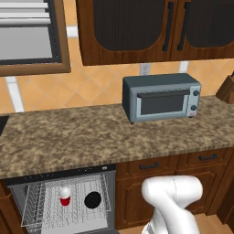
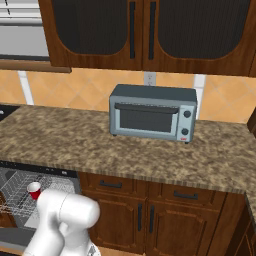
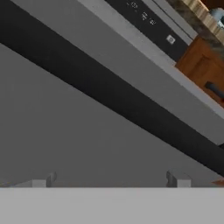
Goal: Pick up the cup and bowl from the counter, place them in the dishwasher, and close the dishwasher door.
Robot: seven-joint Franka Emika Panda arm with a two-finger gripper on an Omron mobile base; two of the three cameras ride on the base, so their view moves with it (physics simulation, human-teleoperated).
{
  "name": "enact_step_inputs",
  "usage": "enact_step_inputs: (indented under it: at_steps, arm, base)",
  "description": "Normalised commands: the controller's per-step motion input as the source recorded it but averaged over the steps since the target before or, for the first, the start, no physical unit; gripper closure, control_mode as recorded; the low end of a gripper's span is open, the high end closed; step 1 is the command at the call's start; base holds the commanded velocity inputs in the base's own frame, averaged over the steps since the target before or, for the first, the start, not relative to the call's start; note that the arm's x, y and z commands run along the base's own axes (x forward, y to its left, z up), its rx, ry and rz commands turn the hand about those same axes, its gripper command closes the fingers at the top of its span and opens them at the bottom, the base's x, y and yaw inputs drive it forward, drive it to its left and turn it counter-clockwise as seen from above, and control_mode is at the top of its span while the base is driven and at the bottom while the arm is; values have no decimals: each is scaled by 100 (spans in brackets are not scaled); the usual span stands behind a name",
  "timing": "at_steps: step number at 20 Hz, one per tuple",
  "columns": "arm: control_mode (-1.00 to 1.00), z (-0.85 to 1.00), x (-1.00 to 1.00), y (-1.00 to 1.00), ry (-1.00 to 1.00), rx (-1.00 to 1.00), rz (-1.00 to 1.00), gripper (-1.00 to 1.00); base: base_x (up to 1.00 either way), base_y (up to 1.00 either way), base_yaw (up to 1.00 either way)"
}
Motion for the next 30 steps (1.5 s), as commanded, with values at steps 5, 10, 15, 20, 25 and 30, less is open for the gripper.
enact_step_inputs:
  at_steps: [5,10,15,20,25,30]
  arm:
    - [-100,-82,100,100,-7,-27,-28,-100]
    - [-100,-96,100,87,-4,-29,-24,-100]
    - [-100,-28,100,22,-67,-15,-2,-100]
    - [-100,-30,100,0,-91,-9,3,-100]
    - [-100,-15,100,0,-66,-2,2,-100]
    - [-100,0,100,1,-32,0,0,-100]
  base:
    - [0,0,0]
    - [0,0,0]
    - [0,0,0]
    - [0,0,0]
    - [0,0,0]
    - [0,0,0]
